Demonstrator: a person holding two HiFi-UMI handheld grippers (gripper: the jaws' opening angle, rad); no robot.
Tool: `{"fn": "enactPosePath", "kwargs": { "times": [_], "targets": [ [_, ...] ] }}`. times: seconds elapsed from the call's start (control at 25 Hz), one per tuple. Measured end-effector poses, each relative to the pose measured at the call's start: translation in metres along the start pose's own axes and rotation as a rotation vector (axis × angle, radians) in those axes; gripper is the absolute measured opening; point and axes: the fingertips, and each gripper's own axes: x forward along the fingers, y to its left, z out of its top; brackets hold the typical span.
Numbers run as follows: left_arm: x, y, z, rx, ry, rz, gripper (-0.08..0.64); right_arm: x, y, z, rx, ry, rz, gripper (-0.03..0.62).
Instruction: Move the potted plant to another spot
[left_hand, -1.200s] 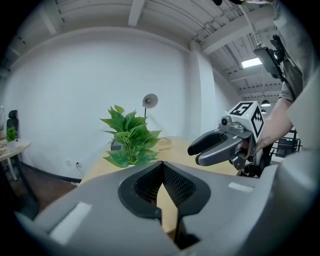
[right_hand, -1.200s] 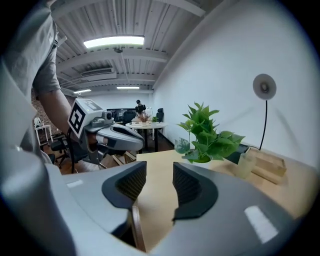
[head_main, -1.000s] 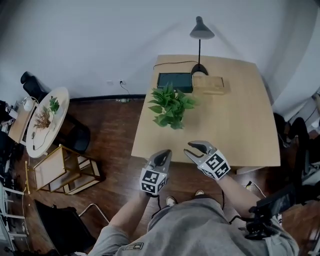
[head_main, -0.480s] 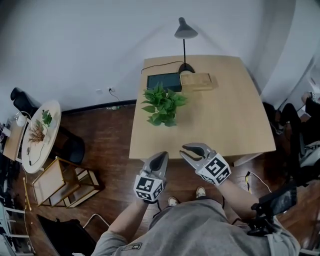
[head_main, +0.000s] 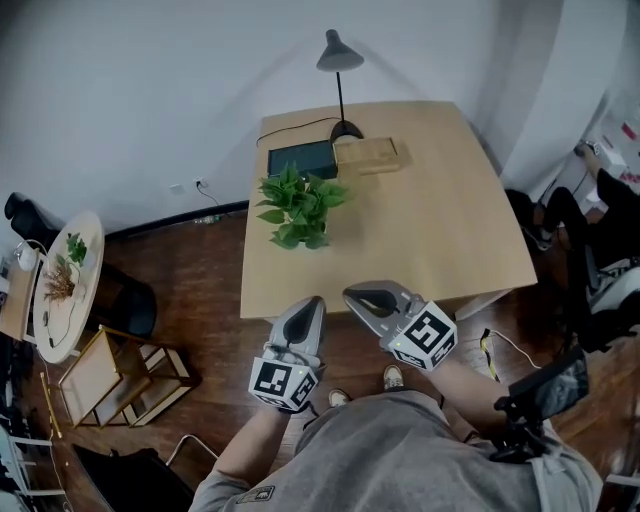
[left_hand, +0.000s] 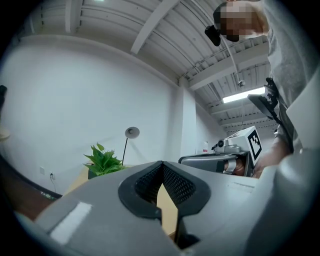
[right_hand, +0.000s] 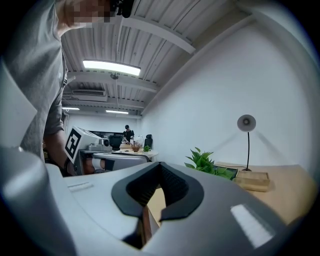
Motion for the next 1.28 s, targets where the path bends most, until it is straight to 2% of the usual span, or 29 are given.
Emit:
{"fn": "enactPosePath", "kwargs": {
  "times": [1.28],
  "targets": [
    [-0.01,0.014,-0.007,-0.015,0.012,0.019,0.0,0.007,0.003,-0.004,0.007,0.029,-0.01,0.006]
  ]
}}
